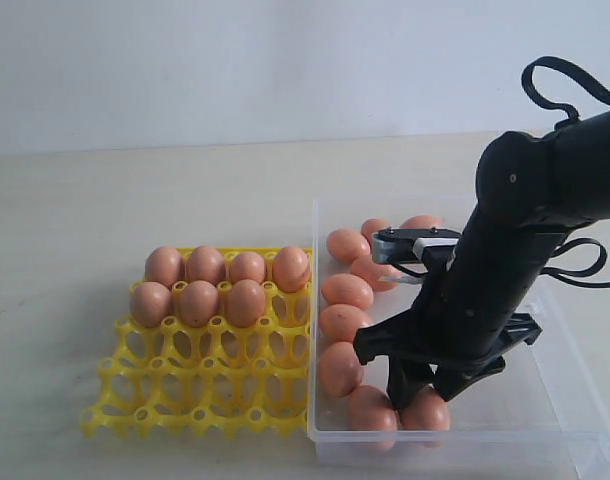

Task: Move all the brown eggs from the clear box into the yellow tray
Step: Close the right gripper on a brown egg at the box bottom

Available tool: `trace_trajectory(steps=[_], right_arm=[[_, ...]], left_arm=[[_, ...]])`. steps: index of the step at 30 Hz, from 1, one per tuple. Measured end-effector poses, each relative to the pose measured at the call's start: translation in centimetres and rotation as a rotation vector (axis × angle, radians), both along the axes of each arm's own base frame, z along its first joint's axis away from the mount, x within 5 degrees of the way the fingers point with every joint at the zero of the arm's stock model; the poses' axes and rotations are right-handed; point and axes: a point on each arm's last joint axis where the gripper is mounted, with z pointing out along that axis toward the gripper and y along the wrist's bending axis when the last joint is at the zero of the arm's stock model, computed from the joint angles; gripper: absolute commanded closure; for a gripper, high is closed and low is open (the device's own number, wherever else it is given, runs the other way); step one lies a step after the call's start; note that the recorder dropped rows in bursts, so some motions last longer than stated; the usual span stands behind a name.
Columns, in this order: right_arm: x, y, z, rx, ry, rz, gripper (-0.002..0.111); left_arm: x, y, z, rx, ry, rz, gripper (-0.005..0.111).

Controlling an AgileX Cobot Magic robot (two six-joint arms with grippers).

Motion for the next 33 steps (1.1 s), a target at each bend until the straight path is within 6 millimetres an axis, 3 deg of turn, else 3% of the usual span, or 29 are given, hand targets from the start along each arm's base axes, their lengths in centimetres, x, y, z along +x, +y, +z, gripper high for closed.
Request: trace_trajectory(steps=[11,16,33], right_arm=[[0.1,0.1,-0.5,-0.004,0.014,-0.003,0.06],[0.2,-0.1,-1.1,-0.032,0.022,0.018,0.05],[0.1,-0.3,-1.6,-0.057,0.029,0.041,0.05]], left_arm=[[0.0,0.0,0.0,0.0,0.0,0.0,0.107],[0.0,0.0,0.0,0.0,0.0,0.0,0.107],[0.0,0.0,0.0,0.0,0.0,0.0,0.107]])
